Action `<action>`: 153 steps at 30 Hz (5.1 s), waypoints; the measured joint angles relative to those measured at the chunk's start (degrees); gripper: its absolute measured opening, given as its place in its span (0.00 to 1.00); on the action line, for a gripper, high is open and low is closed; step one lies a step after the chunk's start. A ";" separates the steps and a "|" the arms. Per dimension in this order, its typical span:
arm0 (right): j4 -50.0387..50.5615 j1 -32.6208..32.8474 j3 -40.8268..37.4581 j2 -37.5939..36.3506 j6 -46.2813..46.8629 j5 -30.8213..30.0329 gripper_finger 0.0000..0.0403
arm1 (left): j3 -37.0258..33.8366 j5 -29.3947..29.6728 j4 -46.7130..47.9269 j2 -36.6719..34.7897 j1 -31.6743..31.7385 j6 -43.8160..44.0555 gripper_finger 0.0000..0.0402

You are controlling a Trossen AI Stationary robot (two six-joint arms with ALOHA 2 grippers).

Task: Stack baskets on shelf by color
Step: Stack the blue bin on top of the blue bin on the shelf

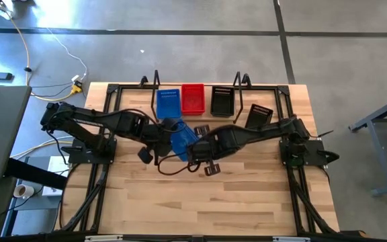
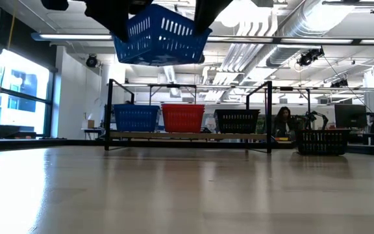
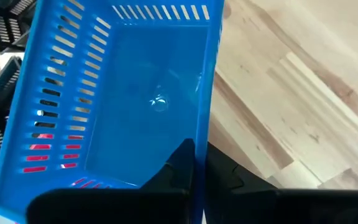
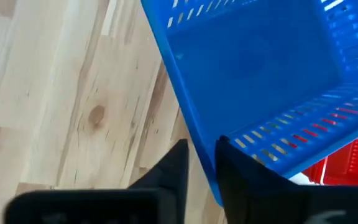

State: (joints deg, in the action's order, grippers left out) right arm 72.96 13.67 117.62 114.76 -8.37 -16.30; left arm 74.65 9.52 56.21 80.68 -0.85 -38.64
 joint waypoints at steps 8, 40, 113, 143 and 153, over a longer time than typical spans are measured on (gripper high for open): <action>0.56 -0.68 3.38 0.04 0.58 0.35 0.30 | 0.02 3.61 3.24 0.00 2.09 -0.83 0.00; 0.12 -17.46 4.63 -9.99 -0.43 -1.69 0.31 | 0.02 13.11 6.49 -0.02 8.05 -5.61 0.00; -18.79 -31.72 4.39 0.74 21.79 15.97 0.00 | 0.00 18.12 -0.31 -0.02 13.34 -20.01 0.26; -16.09 -33.74 4.39 0.72 32.61 10.19 0.00 | 0.00 24.96 -9.90 -0.02 13.15 -10.54 0.47; -15.90 -35.72 4.39 0.70 38.45 10.35 0.00 | 0.00 26.73 -9.42 -3.90 13.21 -3.29 0.47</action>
State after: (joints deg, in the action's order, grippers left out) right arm 57.07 -22.05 122.02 115.46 30.08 -5.95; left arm 74.65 36.25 46.79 76.79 12.36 -41.93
